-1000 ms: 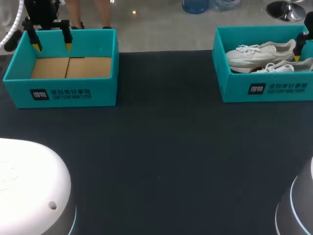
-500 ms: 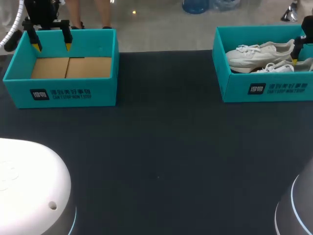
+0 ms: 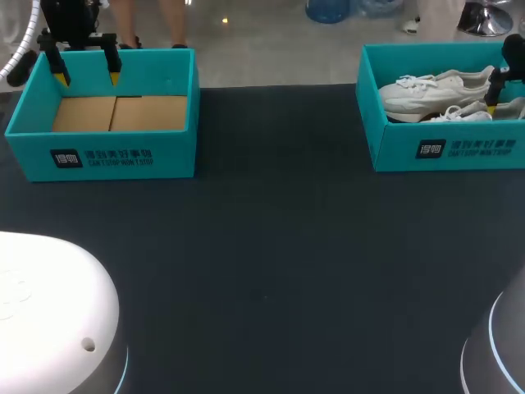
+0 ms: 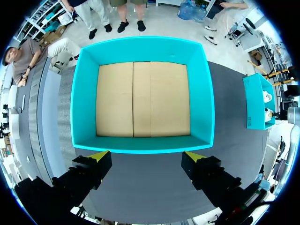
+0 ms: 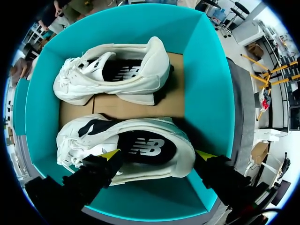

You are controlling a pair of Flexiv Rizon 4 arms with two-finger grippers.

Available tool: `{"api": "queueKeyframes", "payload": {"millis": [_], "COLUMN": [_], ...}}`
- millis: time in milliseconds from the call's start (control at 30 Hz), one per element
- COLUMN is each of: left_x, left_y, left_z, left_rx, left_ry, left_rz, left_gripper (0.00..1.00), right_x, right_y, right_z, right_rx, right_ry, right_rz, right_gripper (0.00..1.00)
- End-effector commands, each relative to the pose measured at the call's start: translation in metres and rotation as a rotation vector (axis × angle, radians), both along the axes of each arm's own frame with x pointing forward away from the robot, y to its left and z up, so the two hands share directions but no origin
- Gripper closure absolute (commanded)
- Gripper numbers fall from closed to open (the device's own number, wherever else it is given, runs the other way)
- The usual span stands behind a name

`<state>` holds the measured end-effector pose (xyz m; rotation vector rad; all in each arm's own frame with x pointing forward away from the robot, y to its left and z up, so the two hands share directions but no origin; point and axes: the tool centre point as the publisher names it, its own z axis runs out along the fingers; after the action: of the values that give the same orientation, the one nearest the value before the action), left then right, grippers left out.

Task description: Take the shoe out of the shoebox, open the shoe tongue, remove and reinsert the insole, then place the shoe into the shoebox

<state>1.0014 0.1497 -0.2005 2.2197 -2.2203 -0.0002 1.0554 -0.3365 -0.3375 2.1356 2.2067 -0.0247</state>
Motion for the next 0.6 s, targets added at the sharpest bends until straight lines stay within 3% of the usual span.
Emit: {"api": "queueKeyframes", "payload": {"millis": [33,167,267,533,567,600], "left_x": [-0.0002,-0.0002,-0.0002,-0.0002,-0.0002,-0.0002], "left_y": [0.0001,0.0001,0.0001,0.0001,0.0001,0.0001], "left_z": [0.0002,0.0002,0.0002,0.0002,0.0002,0.0002], "left_rx": [0.001,0.001,0.001,0.001,0.001,0.001], "left_ry": [0.0,0.0,0.0,0.0,0.0,0.0], "left_rz": [0.0,0.0,0.0,0.0,0.0,0.0], "left_gripper": [0.0,0.0,0.0,0.0,0.0,0.0], "right_x": [0.0008,0.0007,0.0008,-0.0008,-0.0008,-0.0008], "right_y": [0.001,-0.0002,-0.0012,-0.0019,-0.0021,-0.0023], "right_z": [-0.0033,-0.0042,-0.0054,-0.0071,-0.0076,-0.0082], "right_rx": [-0.005,-0.013,-0.015,-0.023,-0.024,-0.023], "right_ry": [-0.007,-0.018,-0.021,-0.027,-0.027,-0.028], "right_rz": [-0.003,-0.011,-0.015,-0.022,-0.022,-0.022], "right_gripper": [0.14,0.15,0.03,0.0,0.02,0.15]}}
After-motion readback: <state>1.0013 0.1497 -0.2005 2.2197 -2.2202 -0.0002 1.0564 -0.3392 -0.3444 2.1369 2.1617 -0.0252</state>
